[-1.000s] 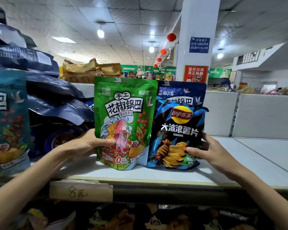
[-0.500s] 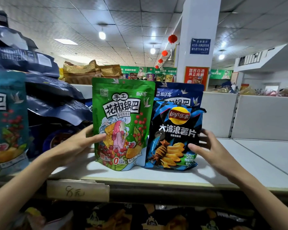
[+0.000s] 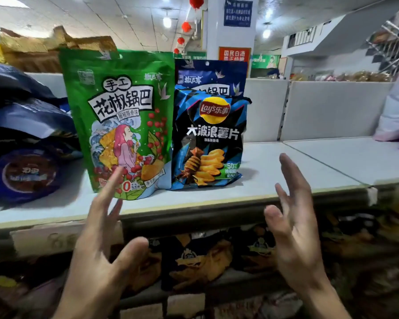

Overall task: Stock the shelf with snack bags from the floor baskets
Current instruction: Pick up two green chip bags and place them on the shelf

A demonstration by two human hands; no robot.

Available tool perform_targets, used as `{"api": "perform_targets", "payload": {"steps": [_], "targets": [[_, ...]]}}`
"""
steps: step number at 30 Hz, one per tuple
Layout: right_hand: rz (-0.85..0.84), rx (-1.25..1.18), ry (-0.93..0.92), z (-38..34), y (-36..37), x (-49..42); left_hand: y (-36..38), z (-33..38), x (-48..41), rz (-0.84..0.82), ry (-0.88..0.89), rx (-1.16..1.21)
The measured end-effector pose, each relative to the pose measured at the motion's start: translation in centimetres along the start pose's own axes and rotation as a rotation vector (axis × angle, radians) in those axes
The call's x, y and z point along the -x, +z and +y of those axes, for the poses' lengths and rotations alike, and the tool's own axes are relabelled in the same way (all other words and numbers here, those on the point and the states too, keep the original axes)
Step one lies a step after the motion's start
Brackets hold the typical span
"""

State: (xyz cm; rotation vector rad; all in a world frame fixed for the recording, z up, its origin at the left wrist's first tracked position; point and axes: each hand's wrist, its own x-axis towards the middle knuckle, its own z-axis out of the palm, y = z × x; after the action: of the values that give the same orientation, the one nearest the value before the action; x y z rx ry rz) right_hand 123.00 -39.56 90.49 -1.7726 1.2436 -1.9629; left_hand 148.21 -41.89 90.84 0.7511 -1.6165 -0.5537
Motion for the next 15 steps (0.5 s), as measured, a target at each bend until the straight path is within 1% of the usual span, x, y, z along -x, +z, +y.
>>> {"api": "perform_targets", "payload": {"steps": [2,5,7,10,13,15], "targets": [[0.030,-0.008,0.050,0.0,-1.6,2.1,3.3,0.4,0.7,-0.100,0.015,0.123],[0.115,0.050,0.134,0.1,-5.3,5.4,9.2,1.0,2.0,-0.228,-0.049,0.316],[0.213,0.091,0.205,-0.1,-9.8,8.2,14.6,2.3,3.8,-0.360,-0.082,0.402],[0.316,0.140,0.305,-0.9,-16.5,11.6,21.7,4.6,6.6,-0.520,-0.116,0.469],[0.455,0.181,0.346,-1.6,-24.7,15.3,29.2,7.9,9.8,-0.648,-0.156,0.509],[0.553,0.199,0.371,-2.0,-30.5,18.4,34.4,10.4,12.4,-0.738,-0.140,0.528]]}}
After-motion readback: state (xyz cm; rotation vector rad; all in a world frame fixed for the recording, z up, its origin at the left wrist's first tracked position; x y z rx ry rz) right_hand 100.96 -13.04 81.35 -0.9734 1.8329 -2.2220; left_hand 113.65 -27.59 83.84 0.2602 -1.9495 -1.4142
